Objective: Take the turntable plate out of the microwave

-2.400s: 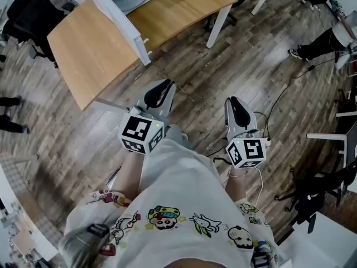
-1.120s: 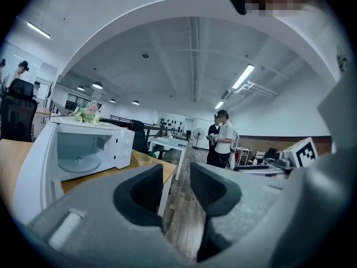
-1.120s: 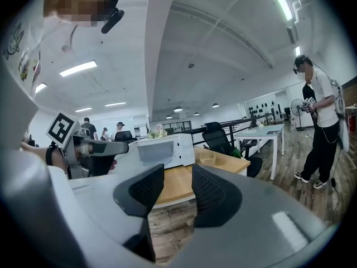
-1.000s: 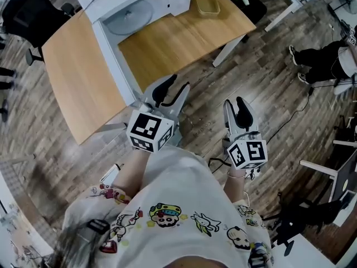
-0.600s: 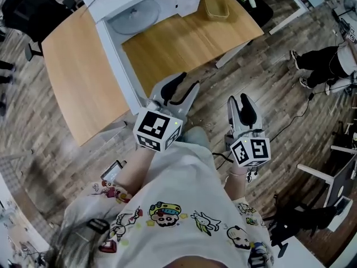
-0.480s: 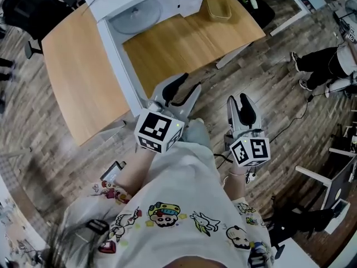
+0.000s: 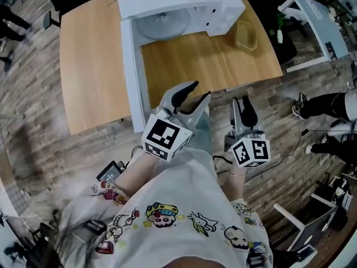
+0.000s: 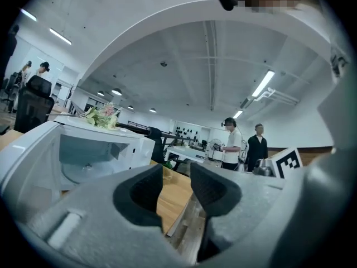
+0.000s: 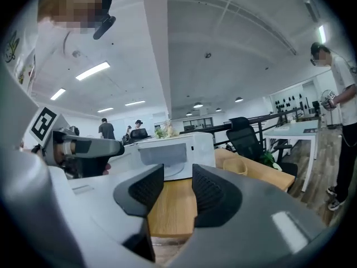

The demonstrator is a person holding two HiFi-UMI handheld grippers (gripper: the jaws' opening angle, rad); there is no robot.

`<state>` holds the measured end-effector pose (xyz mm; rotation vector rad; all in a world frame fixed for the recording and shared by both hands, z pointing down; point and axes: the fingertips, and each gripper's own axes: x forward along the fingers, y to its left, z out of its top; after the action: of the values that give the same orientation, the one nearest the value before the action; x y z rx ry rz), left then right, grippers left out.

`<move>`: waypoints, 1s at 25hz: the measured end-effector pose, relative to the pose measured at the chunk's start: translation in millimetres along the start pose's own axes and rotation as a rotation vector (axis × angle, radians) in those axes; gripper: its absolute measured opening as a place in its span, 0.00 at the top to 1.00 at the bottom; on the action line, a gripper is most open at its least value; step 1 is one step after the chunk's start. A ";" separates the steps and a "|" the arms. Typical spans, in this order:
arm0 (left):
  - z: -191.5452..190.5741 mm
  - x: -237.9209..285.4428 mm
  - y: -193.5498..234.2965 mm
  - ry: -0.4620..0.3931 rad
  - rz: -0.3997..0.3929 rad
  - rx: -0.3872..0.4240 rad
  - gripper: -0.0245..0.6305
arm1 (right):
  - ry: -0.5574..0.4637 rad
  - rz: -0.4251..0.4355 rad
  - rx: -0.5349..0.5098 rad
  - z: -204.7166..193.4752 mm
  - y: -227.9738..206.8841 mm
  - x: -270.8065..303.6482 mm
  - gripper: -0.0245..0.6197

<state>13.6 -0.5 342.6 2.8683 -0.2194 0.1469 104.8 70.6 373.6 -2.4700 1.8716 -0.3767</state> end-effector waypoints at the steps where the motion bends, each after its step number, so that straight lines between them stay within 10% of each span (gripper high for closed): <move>1: 1.9 5.2 5.2 -0.005 0.027 -0.005 0.73 | 0.007 0.032 -0.008 4.0 -3.2 13.5 0.73; 25: 34.4 88.1 131.7 -0.140 0.743 -0.135 0.73 | 0.136 0.726 -0.115 53.3 -43.3 209.9 0.73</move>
<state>81.6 -147.2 352.9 2.5193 -1.2552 0.0624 209.5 -123.7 366.4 -1.6568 2.7137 -0.4095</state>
